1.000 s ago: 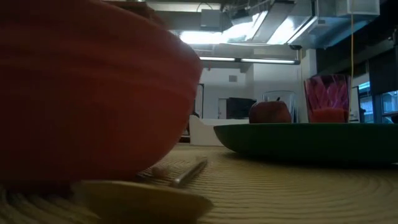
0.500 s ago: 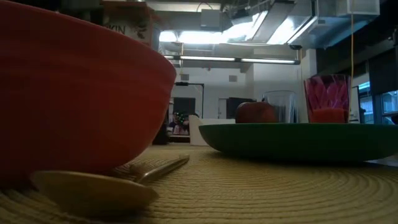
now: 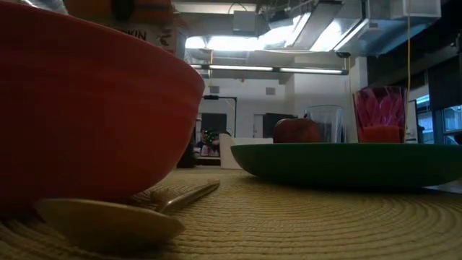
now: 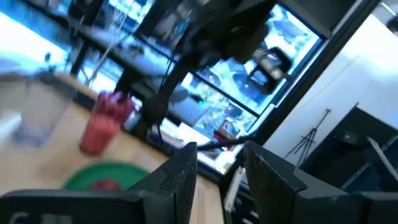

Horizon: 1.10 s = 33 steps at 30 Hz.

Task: Arrange a breakfast setting
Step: Return to Home Position

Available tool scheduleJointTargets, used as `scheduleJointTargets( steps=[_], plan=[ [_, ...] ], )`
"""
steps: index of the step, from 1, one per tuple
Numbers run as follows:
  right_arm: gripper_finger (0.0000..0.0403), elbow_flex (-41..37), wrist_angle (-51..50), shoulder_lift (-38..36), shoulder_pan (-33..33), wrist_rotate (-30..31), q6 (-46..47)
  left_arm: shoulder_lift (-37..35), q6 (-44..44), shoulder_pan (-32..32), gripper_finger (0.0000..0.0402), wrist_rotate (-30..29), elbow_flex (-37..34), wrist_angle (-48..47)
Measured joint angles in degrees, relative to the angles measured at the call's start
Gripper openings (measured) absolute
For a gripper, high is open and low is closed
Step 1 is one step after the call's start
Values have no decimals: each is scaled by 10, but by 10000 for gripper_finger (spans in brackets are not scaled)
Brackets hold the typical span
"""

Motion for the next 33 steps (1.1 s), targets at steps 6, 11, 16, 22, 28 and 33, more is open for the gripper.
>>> scheduleJointTargets(
  steps=[6,11,16,22,28,33],
  plan=[
    [3,-168,185,-58,-45,28,63,-7,85,48,127,23,53,-10],
    [3,-310,339,-111,-67,99,94,-68,143,73,127,25,66,-9],
    [3,-388,360,-174,-94,130,105,-167,148,88,127,16,66,-81],
    [3,-424,330,-205,-117,130,103,-241,126,77,127,10,66,-212],
    [3,-464,352,-205,-145,128,135,-331,131,75,127,-38,65,-319],
    [3,-506,443,-205,-144,142,135,-412,129,75,127,-27,61,-357]
  ],
)
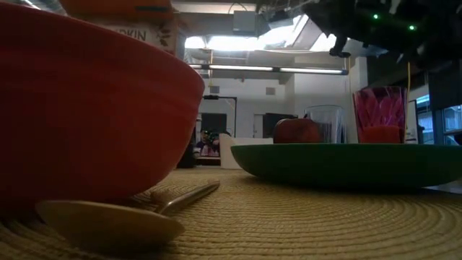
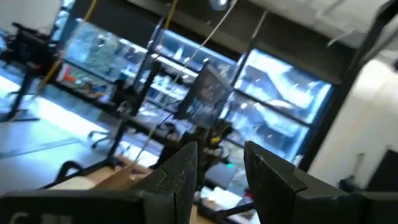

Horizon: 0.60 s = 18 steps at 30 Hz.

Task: Arrange a breakfast setting
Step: Return to Home Position

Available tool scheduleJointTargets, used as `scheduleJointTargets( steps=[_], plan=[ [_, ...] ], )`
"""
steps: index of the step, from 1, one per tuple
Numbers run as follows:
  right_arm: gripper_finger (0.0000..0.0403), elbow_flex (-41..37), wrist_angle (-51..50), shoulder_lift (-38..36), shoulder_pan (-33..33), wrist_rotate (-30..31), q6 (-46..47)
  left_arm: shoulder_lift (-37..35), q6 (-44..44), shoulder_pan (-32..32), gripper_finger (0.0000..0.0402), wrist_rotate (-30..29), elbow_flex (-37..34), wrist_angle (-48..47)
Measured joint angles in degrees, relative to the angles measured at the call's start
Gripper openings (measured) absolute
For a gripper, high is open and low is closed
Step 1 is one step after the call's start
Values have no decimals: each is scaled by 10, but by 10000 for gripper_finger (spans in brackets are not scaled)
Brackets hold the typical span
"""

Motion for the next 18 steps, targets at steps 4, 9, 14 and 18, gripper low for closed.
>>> scheduleJointTargets(
  steps=[4,9,14,18],
  plan=[
    [3,-39,26,0,0,31,3,-58,-3,0,127,41,-21,-2],
    [3,-90,44,1,0,68,16,-102,-39,0,127,82,-69,2],
    [3,-122,89,-1,-3,88,18,-96,-95,0,127,153,-121,59],
    [3,-132,91,-9,-16,62,39,-103,-134,0,127,198,-187,169]
  ],
)
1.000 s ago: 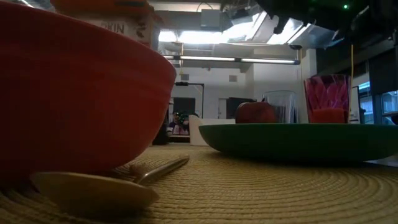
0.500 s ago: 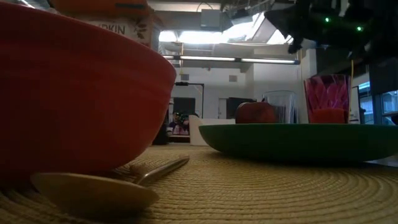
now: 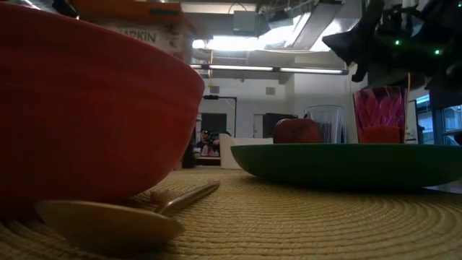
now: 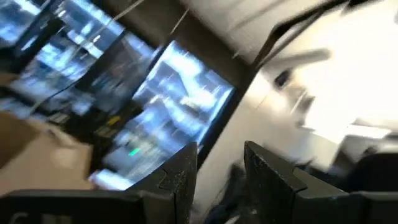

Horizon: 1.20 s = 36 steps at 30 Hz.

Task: Arrange a breakfast setting
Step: Return to Home Position

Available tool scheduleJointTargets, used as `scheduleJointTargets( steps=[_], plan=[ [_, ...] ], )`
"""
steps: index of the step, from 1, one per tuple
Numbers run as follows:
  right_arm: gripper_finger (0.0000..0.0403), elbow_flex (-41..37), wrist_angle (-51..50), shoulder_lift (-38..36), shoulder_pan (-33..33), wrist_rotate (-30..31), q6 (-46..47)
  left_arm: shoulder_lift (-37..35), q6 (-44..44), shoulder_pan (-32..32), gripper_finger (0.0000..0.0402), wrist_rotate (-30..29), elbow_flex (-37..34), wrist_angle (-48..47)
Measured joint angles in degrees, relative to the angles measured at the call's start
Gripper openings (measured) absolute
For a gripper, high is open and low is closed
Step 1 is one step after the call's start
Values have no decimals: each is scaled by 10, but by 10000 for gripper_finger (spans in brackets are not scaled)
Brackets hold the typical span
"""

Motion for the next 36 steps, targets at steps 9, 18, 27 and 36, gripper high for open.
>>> scheduleJointTargets(
  steps=[9,18,27,36],
  plan=[
    [3,-7,-3,0,-36,-16,20,0,-17,0,127,34,-38,104],
    [3,-7,-23,0,-36,-13,21,0,-60,0,127,125,-32,122],
    [3,-7,-24,0,-35,-12,21,2,-89,-18,127,113,-80,212],
    [3,-7,-35,0,-35,7,21,31,-90,-107,127,58,-140,317]
  ],
)
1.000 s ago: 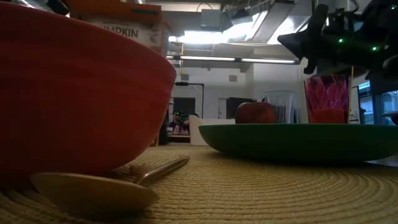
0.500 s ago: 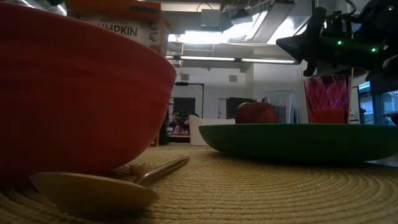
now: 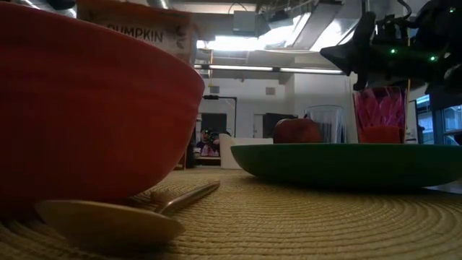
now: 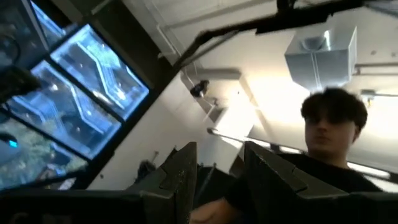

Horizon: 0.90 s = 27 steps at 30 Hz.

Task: Arrange a breakfast setting
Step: Return to Home Position

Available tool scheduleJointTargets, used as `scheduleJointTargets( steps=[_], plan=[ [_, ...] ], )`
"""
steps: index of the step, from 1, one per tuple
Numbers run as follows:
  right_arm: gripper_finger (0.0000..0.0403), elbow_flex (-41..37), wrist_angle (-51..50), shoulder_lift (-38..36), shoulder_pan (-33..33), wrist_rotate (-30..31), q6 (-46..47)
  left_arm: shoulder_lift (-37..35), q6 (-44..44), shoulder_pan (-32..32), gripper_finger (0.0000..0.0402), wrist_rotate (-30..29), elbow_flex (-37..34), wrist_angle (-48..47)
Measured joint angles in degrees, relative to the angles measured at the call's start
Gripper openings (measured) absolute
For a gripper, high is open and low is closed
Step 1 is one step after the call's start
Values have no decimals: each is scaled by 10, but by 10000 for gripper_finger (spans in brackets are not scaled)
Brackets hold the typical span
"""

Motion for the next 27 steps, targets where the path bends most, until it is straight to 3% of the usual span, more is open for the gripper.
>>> scheduleJointTargets(
  steps=[15,27],
  plan=[
    [3,0,-21,0,0,3,14,5,70,-156,127,-108,-25,-4],
    [3,-33,34,-7,0,-40,44,3,27,-178,128,-166,-51,-113]
  ],
)
